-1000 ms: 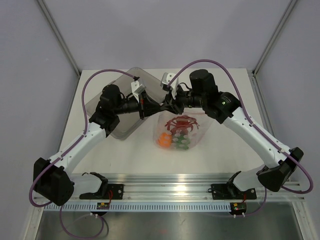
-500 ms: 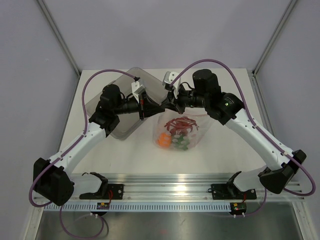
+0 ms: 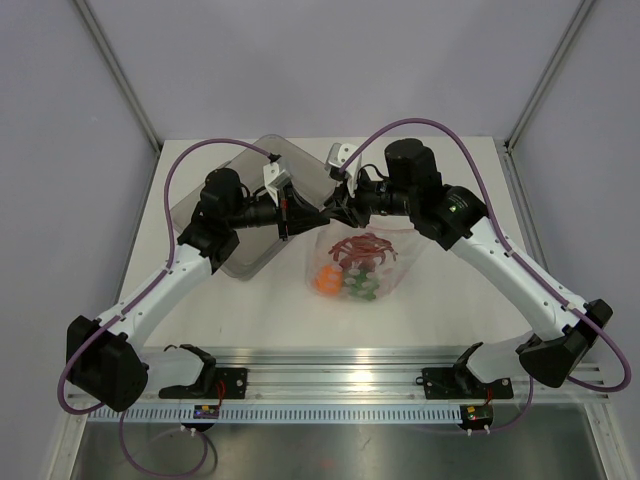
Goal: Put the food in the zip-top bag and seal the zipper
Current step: Zip the zipper food storage bag at the center of the board.
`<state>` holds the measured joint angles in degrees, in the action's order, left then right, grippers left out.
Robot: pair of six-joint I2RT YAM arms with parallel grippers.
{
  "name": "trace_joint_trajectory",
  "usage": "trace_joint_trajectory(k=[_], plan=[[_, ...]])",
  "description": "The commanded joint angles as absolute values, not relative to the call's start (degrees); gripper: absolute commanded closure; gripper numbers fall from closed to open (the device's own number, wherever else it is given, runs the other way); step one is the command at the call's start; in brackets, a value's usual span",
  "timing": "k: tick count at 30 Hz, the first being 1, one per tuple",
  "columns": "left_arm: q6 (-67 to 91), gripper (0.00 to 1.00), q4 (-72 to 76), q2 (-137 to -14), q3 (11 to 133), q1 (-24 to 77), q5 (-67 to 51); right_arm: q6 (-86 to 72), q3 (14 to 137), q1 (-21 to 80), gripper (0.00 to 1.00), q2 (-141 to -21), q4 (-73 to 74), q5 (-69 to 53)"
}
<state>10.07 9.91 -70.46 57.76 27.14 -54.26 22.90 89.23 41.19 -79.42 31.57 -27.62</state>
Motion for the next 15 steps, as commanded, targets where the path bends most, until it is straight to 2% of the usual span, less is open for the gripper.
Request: trace_joint_trajectory(k=[1, 7, 12, 14, 15], plan=[[8.96, 1.00, 12.22, -69.96, 60.56, 27.42, -55.81, 22.68, 89.38, 40.69, 0.71, -79.10, 30.41, -27.16], [8.96, 1.00, 12.22, -69.87, 60.47, 27.42, -55.99, 22.68, 89.73, 40.52, 0.68, -79.98, 30.94, -28.12], [9.05, 1.00, 12.22, -70.05, 60.47, 27.42, -55.99, 22.59, 89.74, 40.17, 0.69, -80.51, 31.12, -29.00], [9.05, 1.00, 12.22, -70.05, 60.47, 27.42, -56.07, 22.59, 89.74, 39.99, 0.76, -80.51, 31.11, -29.35], [8.97, 1.00, 12.22, -70.05, 60.47, 27.42, -56.07, 22.50, 89.65, 39.82, 0.85, -80.42, 30.77, -29.44]])
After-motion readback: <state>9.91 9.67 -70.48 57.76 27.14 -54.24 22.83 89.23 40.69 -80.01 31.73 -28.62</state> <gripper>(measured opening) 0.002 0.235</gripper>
